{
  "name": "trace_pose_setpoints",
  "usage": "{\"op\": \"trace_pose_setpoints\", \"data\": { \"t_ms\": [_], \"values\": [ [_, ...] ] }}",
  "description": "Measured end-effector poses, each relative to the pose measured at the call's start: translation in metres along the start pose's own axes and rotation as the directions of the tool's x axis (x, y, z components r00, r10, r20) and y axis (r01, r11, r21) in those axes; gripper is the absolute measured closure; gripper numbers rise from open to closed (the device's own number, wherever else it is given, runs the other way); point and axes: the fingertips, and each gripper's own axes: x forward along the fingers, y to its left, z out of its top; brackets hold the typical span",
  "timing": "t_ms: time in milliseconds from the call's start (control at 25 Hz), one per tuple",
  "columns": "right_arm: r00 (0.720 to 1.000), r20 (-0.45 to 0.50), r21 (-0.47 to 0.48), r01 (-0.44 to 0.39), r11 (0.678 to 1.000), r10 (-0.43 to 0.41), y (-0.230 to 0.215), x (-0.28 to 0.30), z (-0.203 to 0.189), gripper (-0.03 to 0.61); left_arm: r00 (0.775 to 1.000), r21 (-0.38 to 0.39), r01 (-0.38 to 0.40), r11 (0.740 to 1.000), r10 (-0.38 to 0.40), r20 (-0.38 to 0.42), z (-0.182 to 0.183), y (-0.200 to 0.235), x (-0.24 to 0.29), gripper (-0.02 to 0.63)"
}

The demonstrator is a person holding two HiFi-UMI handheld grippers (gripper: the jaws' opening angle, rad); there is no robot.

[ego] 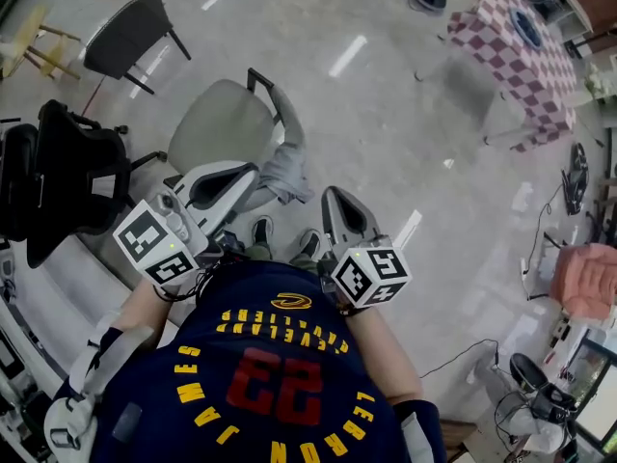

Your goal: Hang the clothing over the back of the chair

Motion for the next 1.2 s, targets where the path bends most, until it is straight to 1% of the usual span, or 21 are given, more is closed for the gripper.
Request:
{"op": "trace_pose_setpoints", "data": {
  "t_ms": [120, 280, 400, 640, 840, 1200],
  "values": [
    [0.999, -0.007, -0.045, -0.047, 0.998, 0.046, 0.012, 0.006, 0.01, 0.569, 0.999, 0.004, -0.034, 0.999, 0.034, 0.016, 0.012, 0.003, -0.002, 0.611],
    [0.997, 0.009, -0.101, -0.08, 0.992, 0.082, 0.026, 0.014, 0.027, 0.569, 0.995, -0.014, -0.094, 0.995, 0.095, 0.044, 0.025, 0.013, -0.011, 0.611],
    [0.995, 0.02, -0.128, -0.097, 0.987, 0.101, 0.032, 0.021, 0.034, 0.569, 0.99, -0.012, -0.128, 0.992, 0.128, 0.064, 0.032, 0.025, -0.018, 0.611],
    [0.994, 0.003, -0.142, -0.104, 0.984, 0.106, 0.034, 0.027, 0.029, 0.57, 0.981, -0.033, -0.181, 0.983, 0.183, 0.069, 0.031, 0.041, -0.031, 0.611],
    [0.995, -0.008, -0.14, -0.095, 0.986, 0.095, 0.036, 0.025, 0.021, 0.569, 0.975, -0.048, -0.21, 0.977, 0.213, 0.068, 0.027, 0.051, -0.044, 0.611],
    [0.997, -0.006, -0.137, -0.071, 0.988, 0.071, 0.029, 0.014, 0.017, 0.569, 0.972, -0.052, -0.223, 0.974, 0.226, 0.064, 0.023, 0.055, -0.043, 0.611]
  ]
}}
